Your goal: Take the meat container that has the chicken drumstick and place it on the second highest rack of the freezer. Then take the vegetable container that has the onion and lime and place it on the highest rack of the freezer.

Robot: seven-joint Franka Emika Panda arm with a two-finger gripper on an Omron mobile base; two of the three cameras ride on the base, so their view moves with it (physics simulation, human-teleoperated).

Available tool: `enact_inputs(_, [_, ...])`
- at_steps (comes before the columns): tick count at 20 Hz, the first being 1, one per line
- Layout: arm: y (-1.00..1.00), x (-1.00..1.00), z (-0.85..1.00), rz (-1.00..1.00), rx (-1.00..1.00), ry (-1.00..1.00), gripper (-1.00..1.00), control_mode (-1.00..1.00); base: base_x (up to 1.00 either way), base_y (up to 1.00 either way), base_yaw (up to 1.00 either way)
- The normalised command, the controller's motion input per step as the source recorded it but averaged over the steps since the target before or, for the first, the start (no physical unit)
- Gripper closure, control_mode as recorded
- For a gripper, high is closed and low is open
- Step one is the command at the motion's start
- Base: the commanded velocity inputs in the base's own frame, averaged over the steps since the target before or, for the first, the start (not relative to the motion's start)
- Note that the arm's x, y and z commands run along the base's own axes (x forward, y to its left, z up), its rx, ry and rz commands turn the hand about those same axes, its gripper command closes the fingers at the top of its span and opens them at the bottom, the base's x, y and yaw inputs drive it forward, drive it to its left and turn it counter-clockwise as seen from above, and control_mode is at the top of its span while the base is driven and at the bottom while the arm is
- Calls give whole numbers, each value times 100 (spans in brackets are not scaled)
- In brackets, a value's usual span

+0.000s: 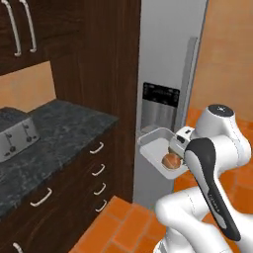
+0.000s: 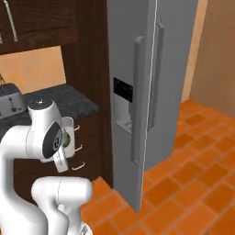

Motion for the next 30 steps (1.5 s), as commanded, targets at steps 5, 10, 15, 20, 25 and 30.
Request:
enact_inputs(5, [0, 0, 0, 0, 0, 0, 100, 100, 36, -5, -84])
enact_inputs(10, [0, 0, 0, 0, 0, 0, 100, 100, 45, -2, -79])
enact_inputs(15, [0, 0, 0, 0, 0, 0, 100, 100, 88, 0, -59])
enact_inputs(20, [0, 0, 0, 0, 0, 0, 100, 100, 100, 0, -32])
enact_inputs(25, [0, 0, 0, 0, 0, 0, 100, 100, 100, 0, 3])
enact_inputs(30, [0, 0, 0, 0, 0, 0, 100, 100, 100, 0, 33])
